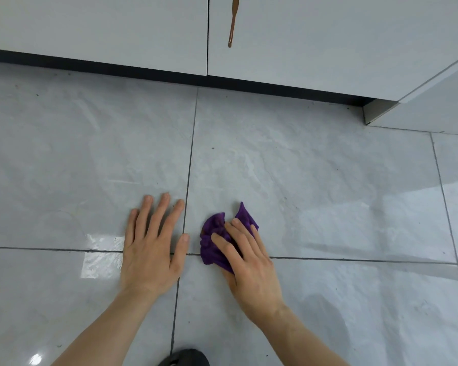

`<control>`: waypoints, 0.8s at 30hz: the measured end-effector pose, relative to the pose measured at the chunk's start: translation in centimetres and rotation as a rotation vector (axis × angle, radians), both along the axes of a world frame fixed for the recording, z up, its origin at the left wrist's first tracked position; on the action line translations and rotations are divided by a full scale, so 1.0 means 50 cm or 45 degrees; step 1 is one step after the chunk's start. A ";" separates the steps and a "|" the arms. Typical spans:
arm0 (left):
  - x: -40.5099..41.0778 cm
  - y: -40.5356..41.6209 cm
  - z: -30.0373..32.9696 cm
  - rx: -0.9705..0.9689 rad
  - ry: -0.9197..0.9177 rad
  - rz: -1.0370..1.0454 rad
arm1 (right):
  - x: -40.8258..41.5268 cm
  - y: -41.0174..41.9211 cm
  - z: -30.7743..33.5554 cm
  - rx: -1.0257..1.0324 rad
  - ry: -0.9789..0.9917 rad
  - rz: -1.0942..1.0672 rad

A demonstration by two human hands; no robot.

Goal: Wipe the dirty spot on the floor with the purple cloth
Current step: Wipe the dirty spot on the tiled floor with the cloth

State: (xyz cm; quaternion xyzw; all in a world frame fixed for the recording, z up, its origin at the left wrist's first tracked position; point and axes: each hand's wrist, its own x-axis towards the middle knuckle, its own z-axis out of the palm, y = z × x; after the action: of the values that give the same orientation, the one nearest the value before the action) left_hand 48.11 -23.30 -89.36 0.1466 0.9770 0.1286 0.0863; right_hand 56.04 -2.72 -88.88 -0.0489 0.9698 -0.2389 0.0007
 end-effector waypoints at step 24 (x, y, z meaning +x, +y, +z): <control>0.135 0.198 0.086 0.125 -0.146 -0.735 | 0.160 0.143 0.075 0.067 -0.158 -0.198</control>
State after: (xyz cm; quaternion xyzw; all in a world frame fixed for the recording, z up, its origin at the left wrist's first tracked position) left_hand 54.86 -13.43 -85.04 0.4147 0.8811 0.1540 0.1671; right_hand 64.02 4.43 -85.15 0.0414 0.9747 -0.2152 0.0434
